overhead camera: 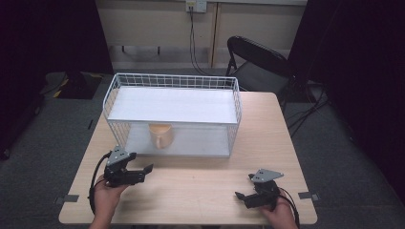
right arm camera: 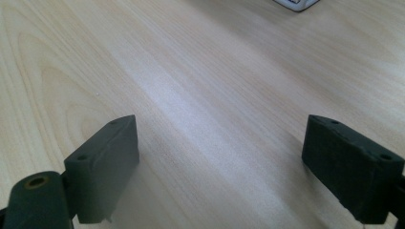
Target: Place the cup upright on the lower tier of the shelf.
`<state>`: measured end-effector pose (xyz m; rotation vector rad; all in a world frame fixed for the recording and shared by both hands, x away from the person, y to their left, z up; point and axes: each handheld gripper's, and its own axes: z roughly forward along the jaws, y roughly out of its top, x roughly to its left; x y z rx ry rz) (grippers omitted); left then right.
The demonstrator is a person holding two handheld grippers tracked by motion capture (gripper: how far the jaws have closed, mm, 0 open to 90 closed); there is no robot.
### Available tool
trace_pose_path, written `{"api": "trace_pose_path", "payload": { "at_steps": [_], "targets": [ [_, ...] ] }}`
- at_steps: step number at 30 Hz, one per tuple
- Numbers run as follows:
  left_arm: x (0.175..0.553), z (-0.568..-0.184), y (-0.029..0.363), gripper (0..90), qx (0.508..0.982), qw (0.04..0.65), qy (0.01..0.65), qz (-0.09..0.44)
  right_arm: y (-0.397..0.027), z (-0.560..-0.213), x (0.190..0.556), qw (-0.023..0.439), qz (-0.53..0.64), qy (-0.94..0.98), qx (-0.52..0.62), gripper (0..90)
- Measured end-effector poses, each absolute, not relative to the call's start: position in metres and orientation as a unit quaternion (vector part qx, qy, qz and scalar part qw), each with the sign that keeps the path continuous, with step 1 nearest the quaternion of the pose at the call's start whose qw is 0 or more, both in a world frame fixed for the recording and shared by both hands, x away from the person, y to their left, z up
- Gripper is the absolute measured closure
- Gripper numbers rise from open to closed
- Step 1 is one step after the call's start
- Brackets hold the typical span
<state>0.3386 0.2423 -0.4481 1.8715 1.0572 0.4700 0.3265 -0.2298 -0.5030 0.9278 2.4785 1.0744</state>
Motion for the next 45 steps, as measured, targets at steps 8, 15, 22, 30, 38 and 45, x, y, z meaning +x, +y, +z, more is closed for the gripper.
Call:
{"api": "trace_pose_path", "payload": {
  "at_steps": [8, 15, 22, 30, 38, 45],
  "targets": [
    [0.335, -0.452, 0.247, 17.0, 0.761, 0.449, 0.430, 0.186, -0.230, -0.503, 0.326, 0.142, 0.372, 0.859, 0.322, 11.7],
    [0.333, -0.457, 0.255, 17.0, 0.766, 0.445, 0.428, 0.180, -0.230, -0.503, 0.326, 0.142, 0.372, 0.859, 0.322, 11.7],
    [0.330, -0.463, 0.263, 16.7, 0.767, 0.444, 0.429, 0.172, -0.230, -0.503, 0.326, 0.142, 0.372, 0.859, 0.322, 11.7],
    [0.327, -0.472, 0.275, 16.9, 0.770, 0.440, 0.432, 0.165, -0.230, -0.503, 0.326, 0.142, 0.372, 0.859, 0.322, 11.7],
    [0.326, -0.479, 0.274, 16.9, 0.784, 0.424, 0.424, 0.159, -0.230, -0.503, 0.326, 0.142, 0.372, 0.859, 0.322, 11.7],
    [0.324, -0.480, 0.272, 16.6, 0.795, 0.417, 0.414, 0.154, -0.230, -0.503, 0.327, 0.142, 0.372, 0.859, 0.321, 11.7]
  ]
}}
